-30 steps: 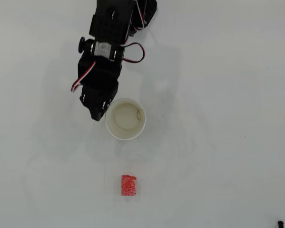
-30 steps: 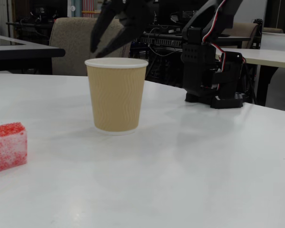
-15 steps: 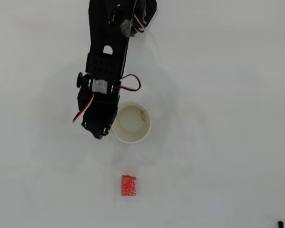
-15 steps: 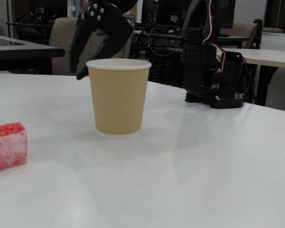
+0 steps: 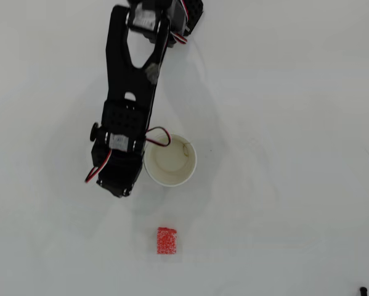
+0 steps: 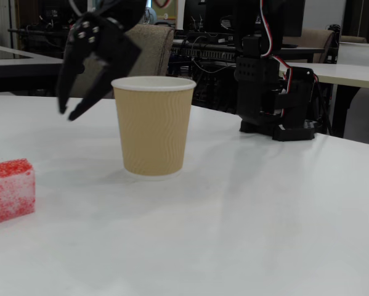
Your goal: Grasp a red cube and put it in the cup.
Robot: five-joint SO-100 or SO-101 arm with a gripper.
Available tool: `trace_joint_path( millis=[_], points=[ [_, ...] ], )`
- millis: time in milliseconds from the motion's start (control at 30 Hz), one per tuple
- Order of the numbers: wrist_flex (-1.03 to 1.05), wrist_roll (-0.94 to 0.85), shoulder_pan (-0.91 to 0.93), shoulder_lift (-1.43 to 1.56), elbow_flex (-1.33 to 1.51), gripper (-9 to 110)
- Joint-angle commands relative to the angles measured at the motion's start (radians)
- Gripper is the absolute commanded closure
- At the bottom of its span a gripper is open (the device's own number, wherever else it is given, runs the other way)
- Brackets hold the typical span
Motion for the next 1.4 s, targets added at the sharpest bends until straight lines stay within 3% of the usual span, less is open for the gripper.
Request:
trace_joint_path(
  millis=[0,400,767,967,1167,1367],
  points=[
    [-0.064,-0.038,-0.003,-0.051,-0.147,100],
    [-0.227,-0.365,-0.114,-0.101,-0.155,100],
    [-0.219,-0.413,-0.183,-0.089,-0.155,100],
    [-0.187,-0.698,-0.242,-0.087,-0.153,100],
    [-0.268,-1.157,-0.265,-0.084,-0.161,100],
    [-0.250,-1.379,-0.267,-0.075,-0.158,100]
  ],
)
